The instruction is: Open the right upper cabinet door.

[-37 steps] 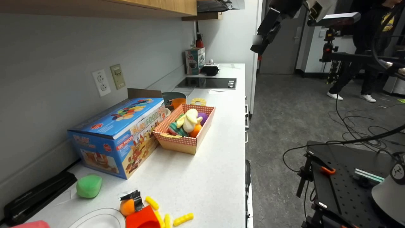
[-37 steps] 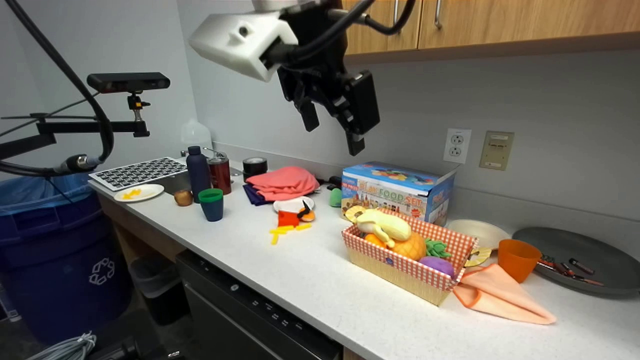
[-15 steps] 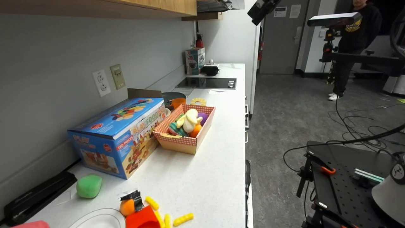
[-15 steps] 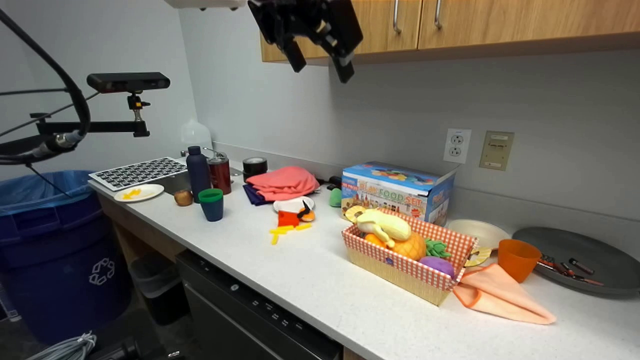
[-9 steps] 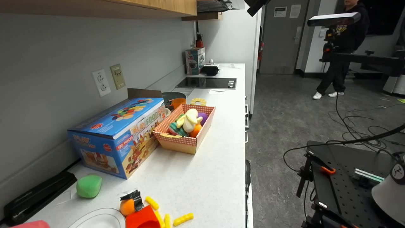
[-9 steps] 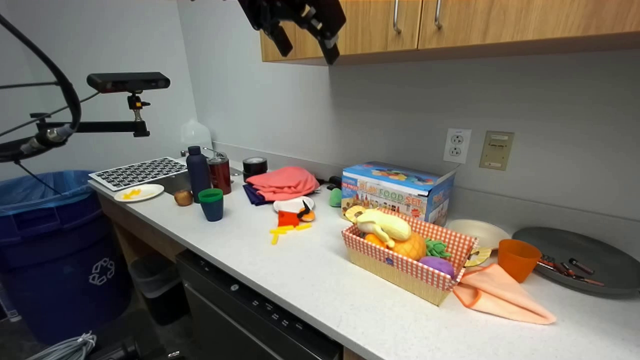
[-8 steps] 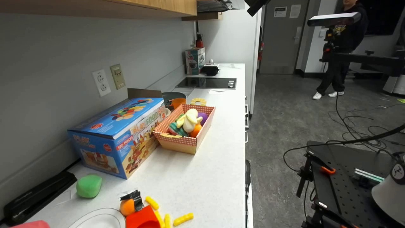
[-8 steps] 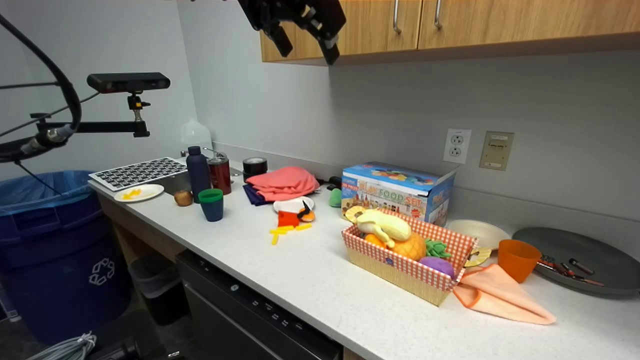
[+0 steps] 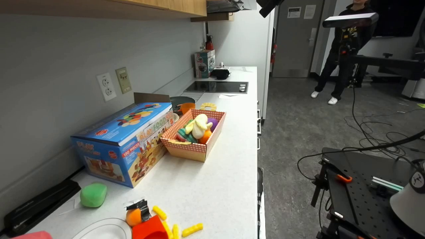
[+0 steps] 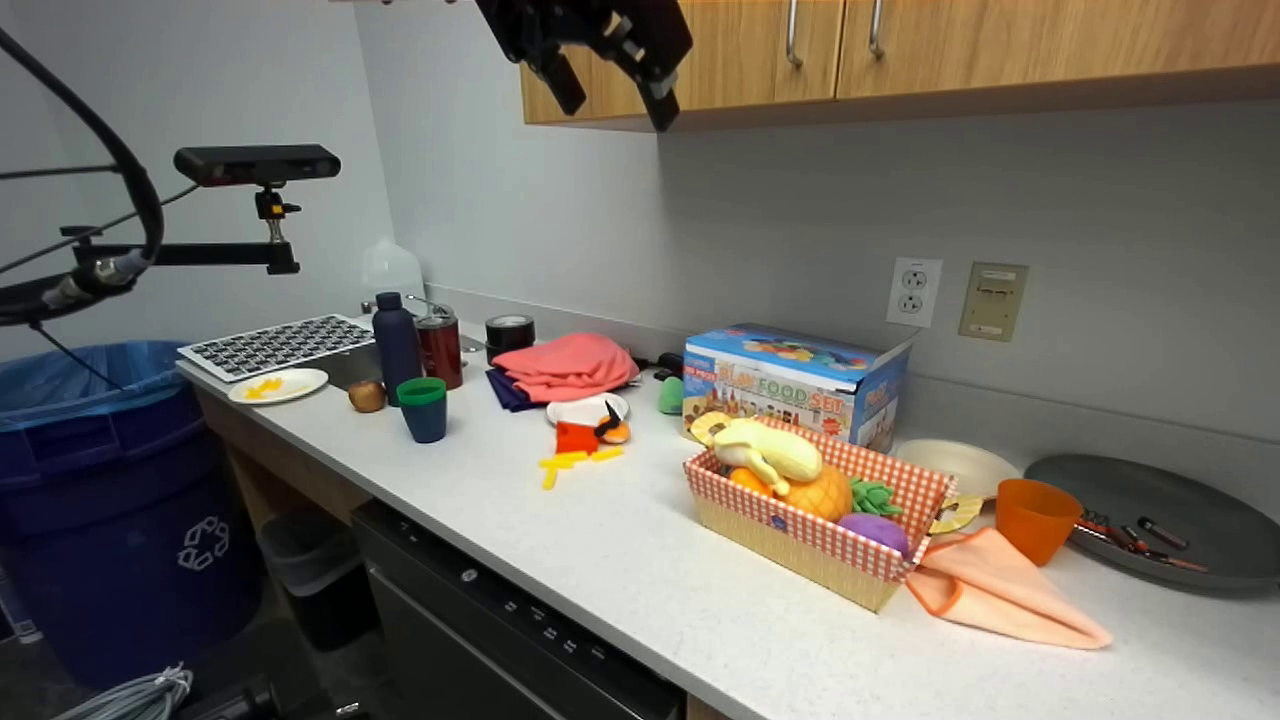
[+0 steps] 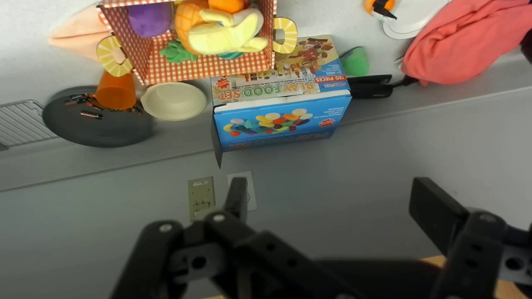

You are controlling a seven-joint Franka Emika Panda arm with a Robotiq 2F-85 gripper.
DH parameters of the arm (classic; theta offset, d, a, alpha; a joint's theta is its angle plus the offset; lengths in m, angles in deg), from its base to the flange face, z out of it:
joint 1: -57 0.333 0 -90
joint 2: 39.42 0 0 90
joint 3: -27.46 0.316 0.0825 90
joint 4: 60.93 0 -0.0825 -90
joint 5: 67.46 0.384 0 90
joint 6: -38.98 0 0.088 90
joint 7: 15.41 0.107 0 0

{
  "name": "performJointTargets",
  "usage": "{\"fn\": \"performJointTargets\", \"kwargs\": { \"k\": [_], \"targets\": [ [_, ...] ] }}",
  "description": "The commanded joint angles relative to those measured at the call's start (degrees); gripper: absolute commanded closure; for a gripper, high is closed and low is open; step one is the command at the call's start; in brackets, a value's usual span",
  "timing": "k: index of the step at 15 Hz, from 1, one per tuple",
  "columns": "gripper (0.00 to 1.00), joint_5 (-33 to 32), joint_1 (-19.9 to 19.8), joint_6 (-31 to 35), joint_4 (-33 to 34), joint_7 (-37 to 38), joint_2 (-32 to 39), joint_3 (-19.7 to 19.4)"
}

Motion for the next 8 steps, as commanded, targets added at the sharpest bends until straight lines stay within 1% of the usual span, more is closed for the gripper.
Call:
{"fn": "performJointTargets", "kwargs": {
  "k": [1,8],
  "targets": [
    [0.0,-0.8,0.4,2.5,0.6,-0.7,1.0,0.4],
    [0.0,-1.6,1.8,17.0,-0.6,-1.8,2.7,0.1]
  ]
}}
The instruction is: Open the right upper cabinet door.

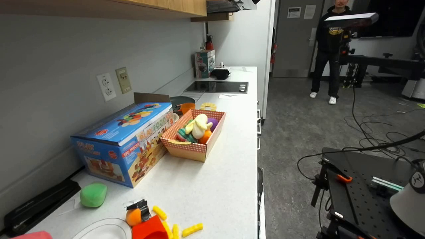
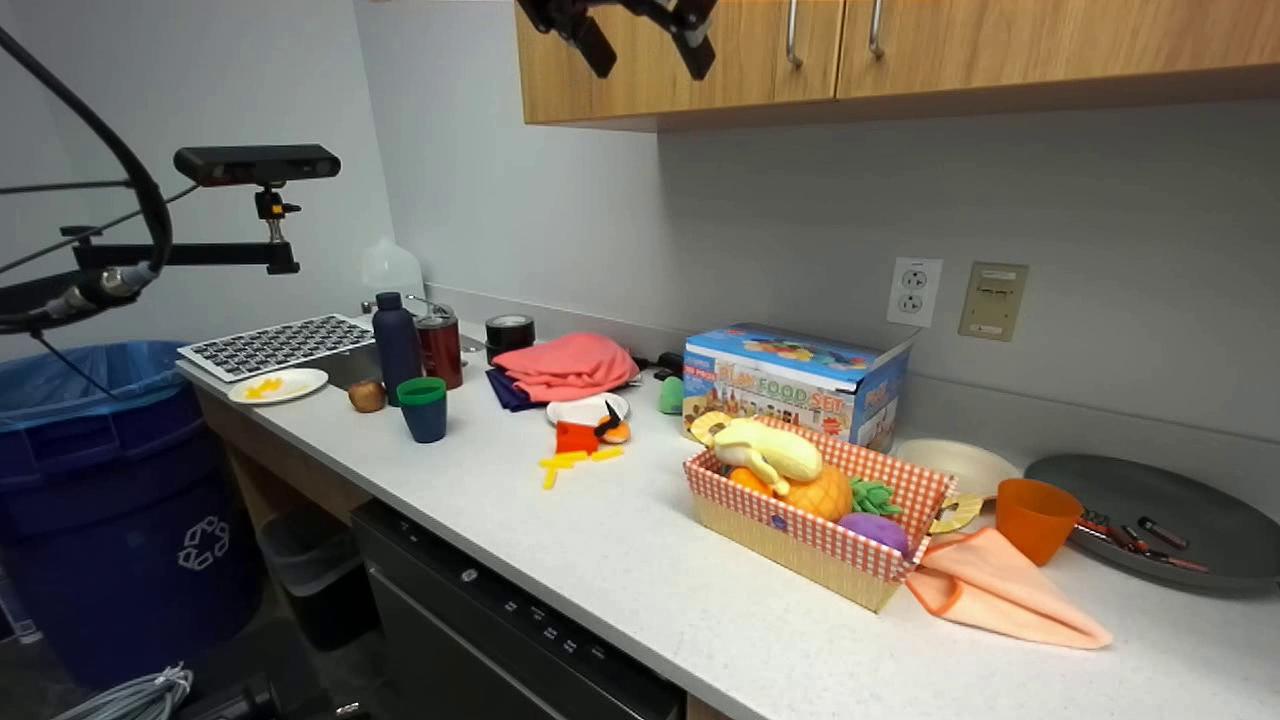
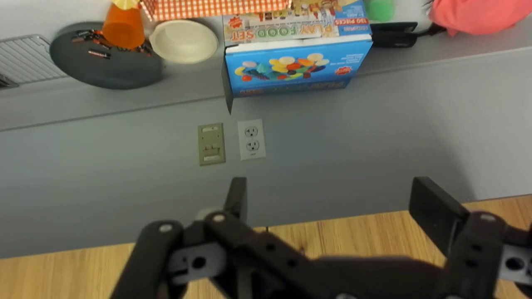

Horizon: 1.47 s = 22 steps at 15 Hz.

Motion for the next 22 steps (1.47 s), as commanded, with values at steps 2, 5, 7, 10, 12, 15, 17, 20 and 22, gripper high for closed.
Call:
{"fn": "performJointTargets", "kwargs": {
  "k": [2,5,7,10,12,15,17,20,22],
  "targets": [
    [0.0,-1.7,1.0,8.8,-0.6,0.0,1.8,-0.1],
    [0.0,-1.8,0.9,5.7,-0.1,0.8,1.6,-0.5],
    [0.0,-1.8,0.9,5.7,-0.1,0.8,1.6,-0.5],
    [0.0,-1.8,0.9,5.7,-0.1,0.8,1.6,-0.5],
    [0.0,-1.7,1.4,8.5,-0.4,0.1,1.9,-0.8],
    [0.0,-1.4,1.7,15.0,-1.1,0.8,2.6,-0.7],
    [0.0,-1.7,1.8,18.5,-1.4,1.3,3.2,-0.7],
    [0.0,-2.5,1.6,22.3,-2.0,1.6,4.1,-0.7],
    [0.0,-3.0,1.1,23.4,-2.1,2.1,4.6,-0.4]
  ]
}}
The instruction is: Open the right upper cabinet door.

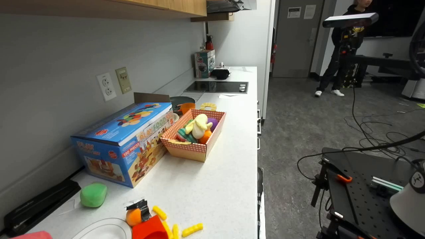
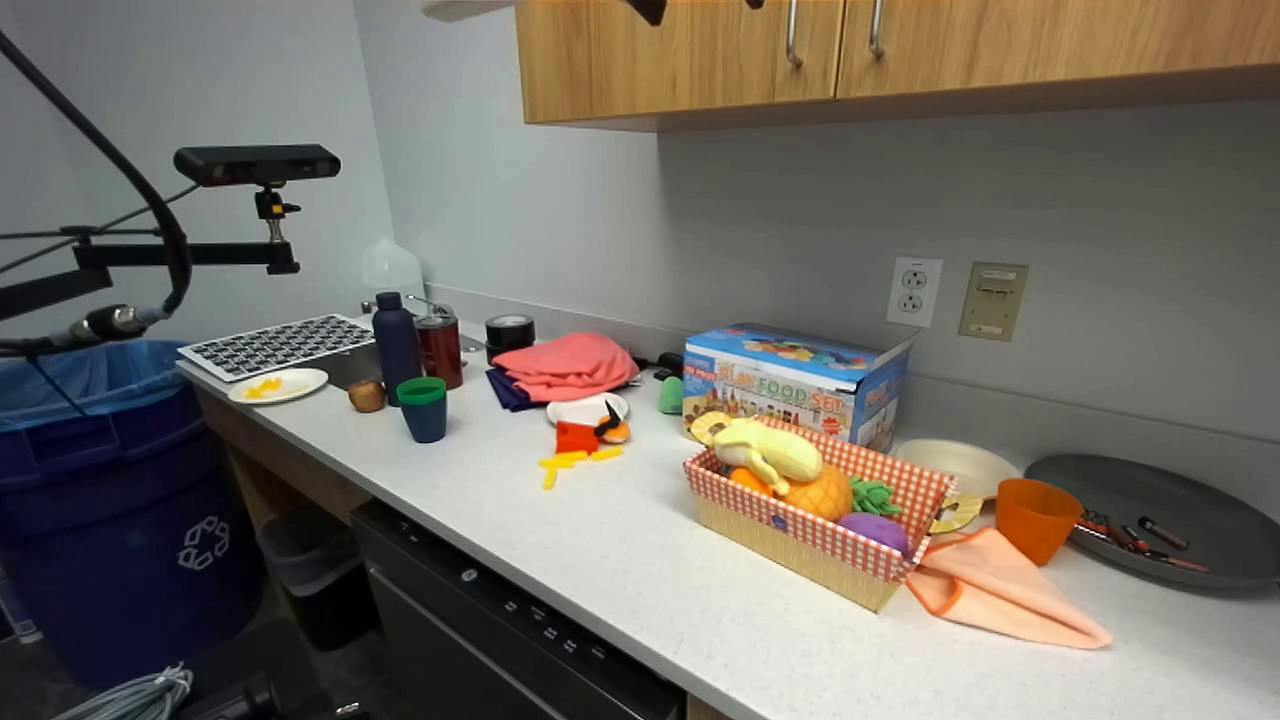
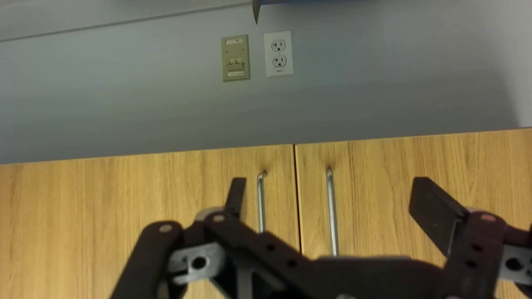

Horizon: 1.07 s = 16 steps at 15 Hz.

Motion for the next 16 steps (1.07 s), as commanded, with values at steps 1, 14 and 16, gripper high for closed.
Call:
{"fn": "performJointTargets", "kwargs": {
  "k": [1,14,16],
  "targets": [
    [0.0,-2.0,0.8,3.5,-0.5,1.8,0.8,-0.6],
    [0.0,-3.9,-0.8,4.1,-0.1,2.4,1.5,0.1],
    [0.0,-4.4,-0.7,4.9,-0.2,2.2,1.7,-0.1]
  ]
}}
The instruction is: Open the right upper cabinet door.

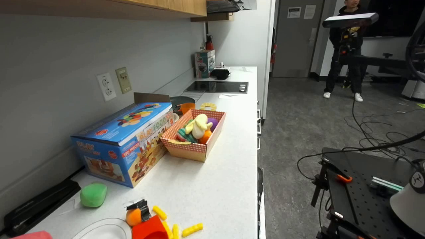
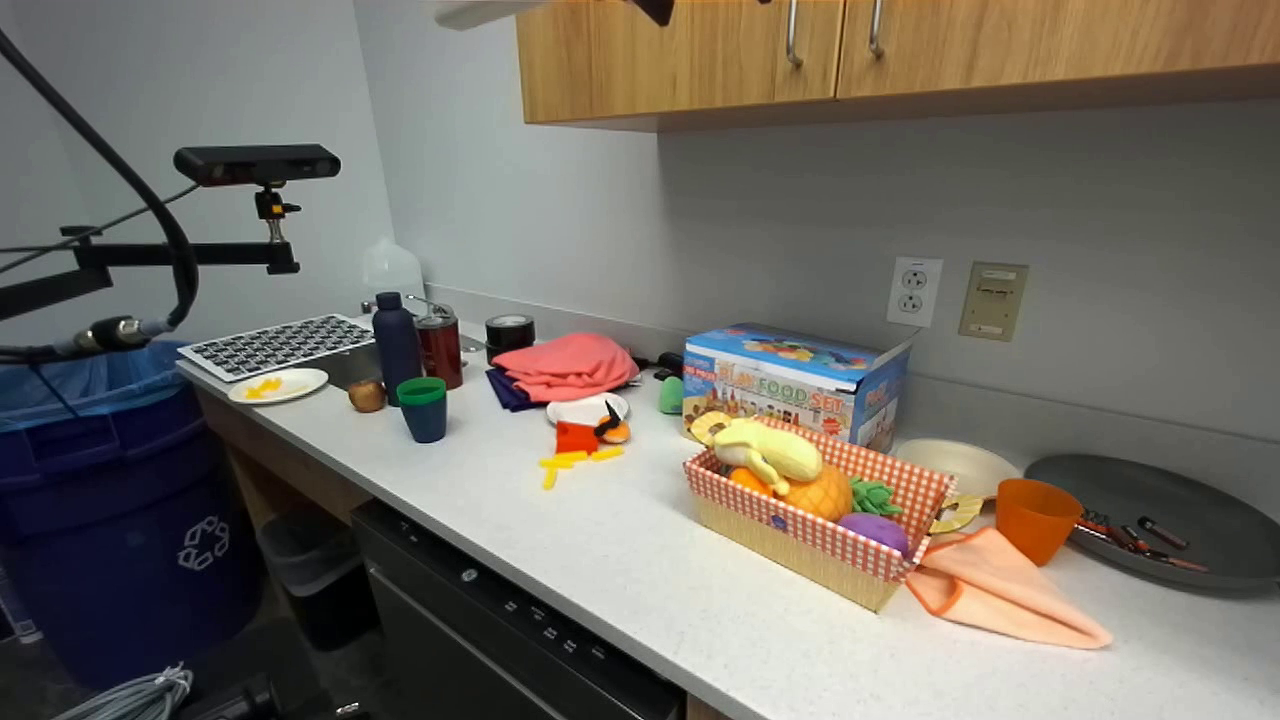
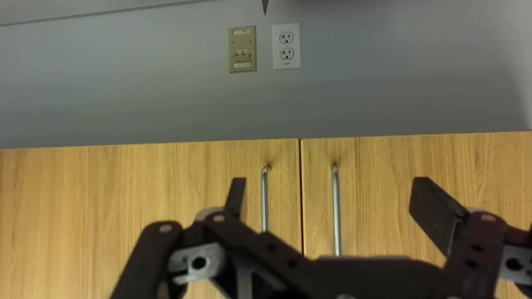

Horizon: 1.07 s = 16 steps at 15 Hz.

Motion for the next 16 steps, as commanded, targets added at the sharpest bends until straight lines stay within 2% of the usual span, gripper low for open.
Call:
{"fn": "performJointTargets", "kwargs": {
  "k": [1,5,7,8,16],
  "targets": [
    [0.0,-2.4,-0.4,3.2,-0.1,1.3,0.8,-0.2],
    [0.0,-4.0,-0.8,3.2,-0.1,1.3,0.9,-0.1],
    [0.0,-4.3,-2.2,0.2,0.0,2.0,0.4,0.8],
    [0.0,-4.2,-0.2,1.5,0.0,1.3,0.5,-0.4],
    [0.0,-4.4,-0.8,1.2,0.0,1.4,0.6,-0.3]
  ]
}}
